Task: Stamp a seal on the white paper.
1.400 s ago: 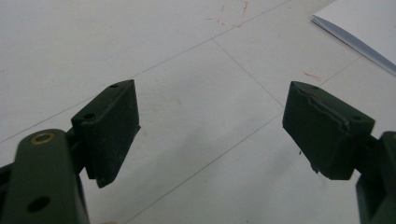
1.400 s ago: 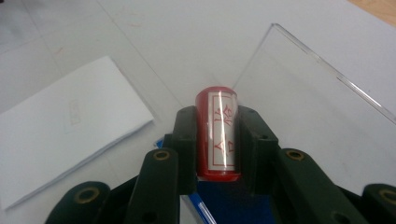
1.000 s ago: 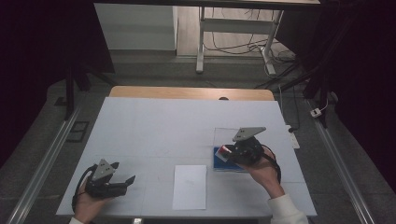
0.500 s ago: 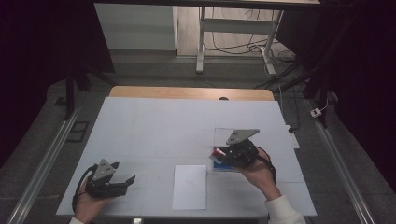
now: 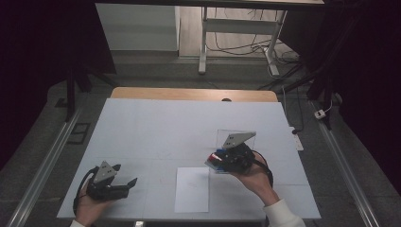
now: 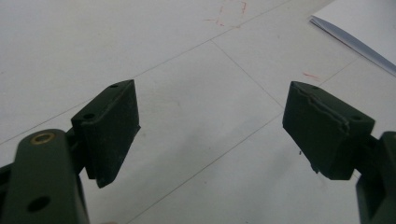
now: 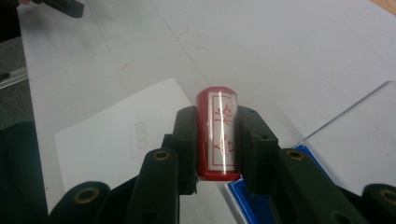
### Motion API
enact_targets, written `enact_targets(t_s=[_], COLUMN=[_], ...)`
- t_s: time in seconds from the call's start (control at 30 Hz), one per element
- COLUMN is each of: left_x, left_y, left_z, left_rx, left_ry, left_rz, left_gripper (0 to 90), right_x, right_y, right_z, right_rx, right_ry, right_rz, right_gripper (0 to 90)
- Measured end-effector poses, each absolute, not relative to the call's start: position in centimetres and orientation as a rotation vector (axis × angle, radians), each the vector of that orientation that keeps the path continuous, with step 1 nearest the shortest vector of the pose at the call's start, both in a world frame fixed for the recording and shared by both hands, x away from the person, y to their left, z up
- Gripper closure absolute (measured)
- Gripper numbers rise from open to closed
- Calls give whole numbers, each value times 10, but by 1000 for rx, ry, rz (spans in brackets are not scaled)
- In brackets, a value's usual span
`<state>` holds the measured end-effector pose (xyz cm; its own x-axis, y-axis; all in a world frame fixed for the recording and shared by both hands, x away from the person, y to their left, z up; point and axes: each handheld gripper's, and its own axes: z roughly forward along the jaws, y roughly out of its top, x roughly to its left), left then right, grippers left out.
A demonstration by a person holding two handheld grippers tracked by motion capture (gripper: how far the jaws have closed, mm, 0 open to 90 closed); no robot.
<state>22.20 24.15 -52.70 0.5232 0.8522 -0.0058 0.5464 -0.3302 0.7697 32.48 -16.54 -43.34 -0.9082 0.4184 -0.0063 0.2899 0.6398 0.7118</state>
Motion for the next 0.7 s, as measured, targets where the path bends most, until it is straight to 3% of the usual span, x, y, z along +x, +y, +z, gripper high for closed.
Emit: enact_targets(t_s=[0.7], left_x=[222], left_y=[242], left_z=[-527], left_rx=[2024], left_ry=[1133], left_rz=[529], left_gripper=[191], right_x=[306], right_y=[-135], right_z=[-438], right_rx=[392], right_ry=[2768], right_rz=[1090], right_gripper=[697])
